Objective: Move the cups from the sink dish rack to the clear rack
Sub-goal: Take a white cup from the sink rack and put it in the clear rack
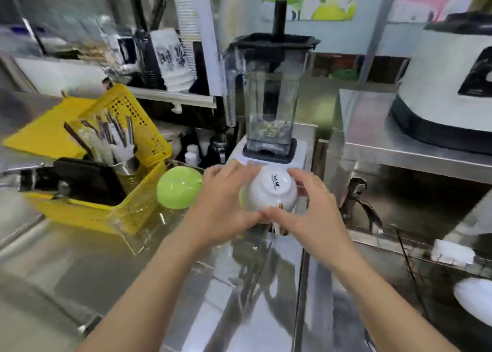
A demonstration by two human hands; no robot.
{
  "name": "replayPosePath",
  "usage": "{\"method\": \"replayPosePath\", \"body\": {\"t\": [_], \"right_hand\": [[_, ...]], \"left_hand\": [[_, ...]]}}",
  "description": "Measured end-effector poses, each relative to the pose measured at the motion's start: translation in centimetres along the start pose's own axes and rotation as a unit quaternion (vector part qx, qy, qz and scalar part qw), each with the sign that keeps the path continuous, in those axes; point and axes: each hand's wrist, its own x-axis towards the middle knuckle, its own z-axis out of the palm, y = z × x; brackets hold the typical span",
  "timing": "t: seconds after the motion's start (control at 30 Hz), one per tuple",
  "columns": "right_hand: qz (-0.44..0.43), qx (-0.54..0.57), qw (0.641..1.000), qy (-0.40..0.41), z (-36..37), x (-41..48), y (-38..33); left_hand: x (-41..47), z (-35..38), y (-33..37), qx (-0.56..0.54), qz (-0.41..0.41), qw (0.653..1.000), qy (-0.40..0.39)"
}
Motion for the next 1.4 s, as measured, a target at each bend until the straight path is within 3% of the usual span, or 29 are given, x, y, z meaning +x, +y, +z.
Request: {"method": "replayPosePath", "body": {"t": [0.27,0.57,1.0,1.17,1.4], "right_hand": [[-0.005,0.014,0.994,-0.112,9.1,1.9,-4.8],[0.065,-0.042,0.979,-0.191,15.2,3.2,-4.5],[0.07,-0.09,0.971,-0.208,17.1,3.4,-3.5],[0.035,-0.072,0.976,-0.205,16.3,3.1,-3.3],[0.0,-0.045,0.992,-0.118,9.5,3.0,-2.0]], "left_hand": [[-4.7,-7.0,-6.7,0.048,-0.128,0.99,-0.022],[-8.0,-6.9,-11.9,0.044,-0.218,0.972,-0.081],[-8.9,-5.6,-12.7,0.046,-0.281,0.95,-0.126],[-8.3,-6.4,-12.1,0.085,-0.276,0.937,-0.195],[-4.8,-5.6,-8.2,0.06,-0.137,0.983,-0.107]]}}
